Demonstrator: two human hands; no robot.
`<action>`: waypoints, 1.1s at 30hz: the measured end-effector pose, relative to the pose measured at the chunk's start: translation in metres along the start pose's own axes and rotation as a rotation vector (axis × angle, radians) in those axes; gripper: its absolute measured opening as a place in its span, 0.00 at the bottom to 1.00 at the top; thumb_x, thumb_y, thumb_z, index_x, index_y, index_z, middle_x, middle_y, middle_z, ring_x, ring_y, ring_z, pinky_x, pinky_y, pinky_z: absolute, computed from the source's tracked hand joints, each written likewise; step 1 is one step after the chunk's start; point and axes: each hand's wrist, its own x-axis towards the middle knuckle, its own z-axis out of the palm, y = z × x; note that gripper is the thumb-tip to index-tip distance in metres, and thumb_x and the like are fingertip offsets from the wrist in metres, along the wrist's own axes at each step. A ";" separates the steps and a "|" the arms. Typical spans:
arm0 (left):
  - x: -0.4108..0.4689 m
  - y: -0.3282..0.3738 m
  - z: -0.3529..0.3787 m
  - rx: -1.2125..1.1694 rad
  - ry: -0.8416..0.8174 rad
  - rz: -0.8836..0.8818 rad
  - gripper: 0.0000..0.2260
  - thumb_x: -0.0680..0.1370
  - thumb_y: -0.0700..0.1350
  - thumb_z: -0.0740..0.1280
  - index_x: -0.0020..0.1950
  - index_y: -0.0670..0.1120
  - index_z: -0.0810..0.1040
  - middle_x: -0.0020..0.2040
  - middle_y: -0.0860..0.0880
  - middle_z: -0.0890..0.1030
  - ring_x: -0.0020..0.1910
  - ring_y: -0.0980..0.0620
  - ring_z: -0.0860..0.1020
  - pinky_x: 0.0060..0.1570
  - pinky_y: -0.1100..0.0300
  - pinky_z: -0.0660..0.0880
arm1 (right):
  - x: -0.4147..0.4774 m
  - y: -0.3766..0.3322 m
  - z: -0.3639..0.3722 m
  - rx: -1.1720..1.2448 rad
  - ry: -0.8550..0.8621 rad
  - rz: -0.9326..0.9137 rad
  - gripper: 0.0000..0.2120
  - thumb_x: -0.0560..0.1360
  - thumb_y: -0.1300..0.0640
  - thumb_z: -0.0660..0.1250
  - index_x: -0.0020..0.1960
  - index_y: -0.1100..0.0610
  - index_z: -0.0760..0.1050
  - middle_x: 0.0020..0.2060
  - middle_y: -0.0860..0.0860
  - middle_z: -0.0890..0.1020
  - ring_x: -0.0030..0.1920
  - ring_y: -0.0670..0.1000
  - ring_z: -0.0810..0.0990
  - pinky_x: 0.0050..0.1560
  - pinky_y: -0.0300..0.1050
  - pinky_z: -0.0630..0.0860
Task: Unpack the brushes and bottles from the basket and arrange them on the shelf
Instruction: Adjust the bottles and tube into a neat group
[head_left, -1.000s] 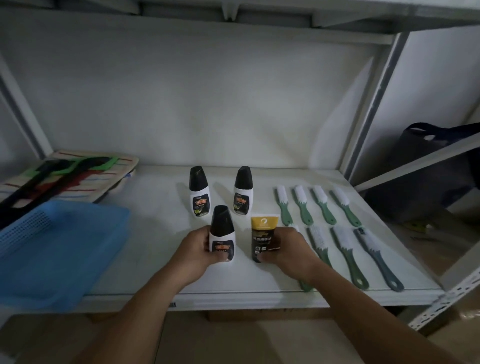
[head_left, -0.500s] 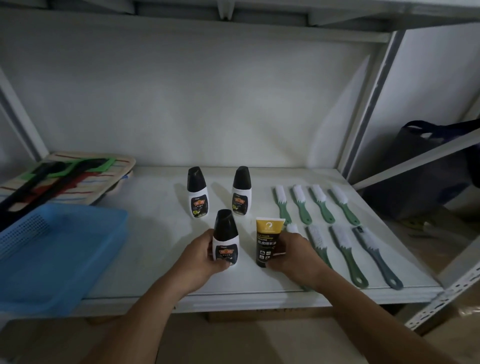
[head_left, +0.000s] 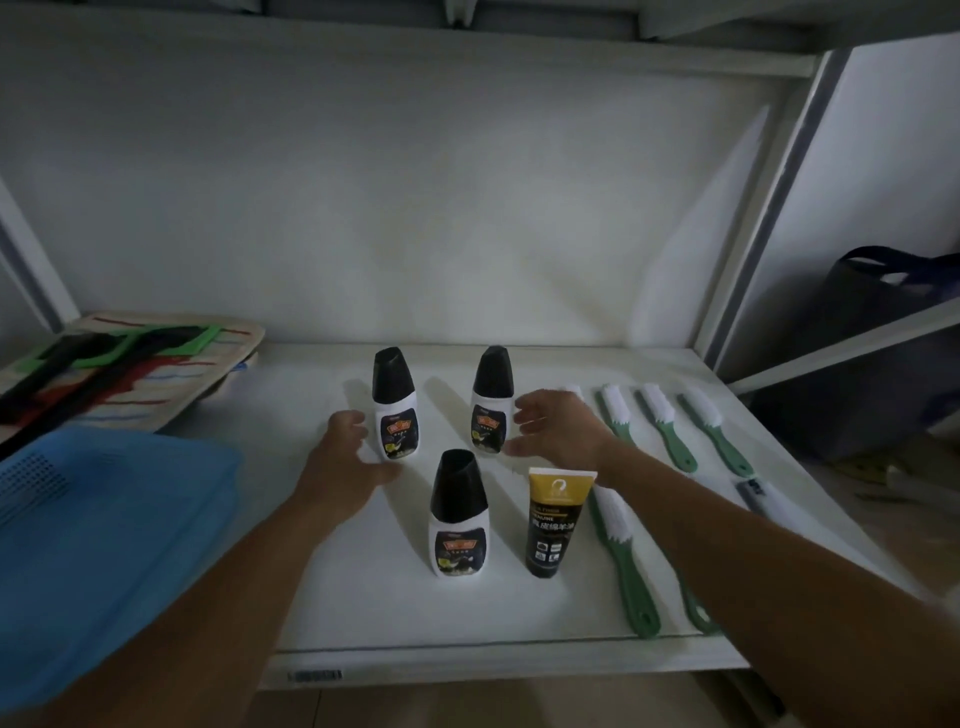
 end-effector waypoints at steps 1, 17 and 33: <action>0.006 0.003 0.002 -0.029 0.003 0.014 0.32 0.67 0.40 0.80 0.66 0.45 0.70 0.59 0.49 0.78 0.57 0.46 0.77 0.61 0.46 0.75 | 0.008 -0.001 0.005 -0.022 -0.012 -0.022 0.24 0.63 0.59 0.81 0.57 0.57 0.78 0.49 0.50 0.84 0.49 0.49 0.83 0.53 0.48 0.80; 0.018 0.028 0.036 -0.290 -0.487 0.203 0.19 0.64 0.43 0.77 0.54 0.48 0.81 0.49 0.46 0.85 0.54 0.39 0.82 0.65 0.33 0.72 | 0.002 0.027 -0.020 0.127 -0.097 -0.007 0.15 0.67 0.68 0.76 0.50 0.54 0.83 0.44 0.49 0.88 0.47 0.48 0.86 0.53 0.48 0.80; 0.014 0.024 0.041 -0.383 -0.554 0.109 0.21 0.62 0.61 0.76 0.49 0.52 0.84 0.48 0.48 0.85 0.56 0.42 0.80 0.68 0.39 0.71 | -0.009 0.027 -0.024 0.131 -0.122 -0.010 0.16 0.68 0.70 0.74 0.54 0.58 0.82 0.45 0.50 0.87 0.46 0.46 0.86 0.46 0.38 0.79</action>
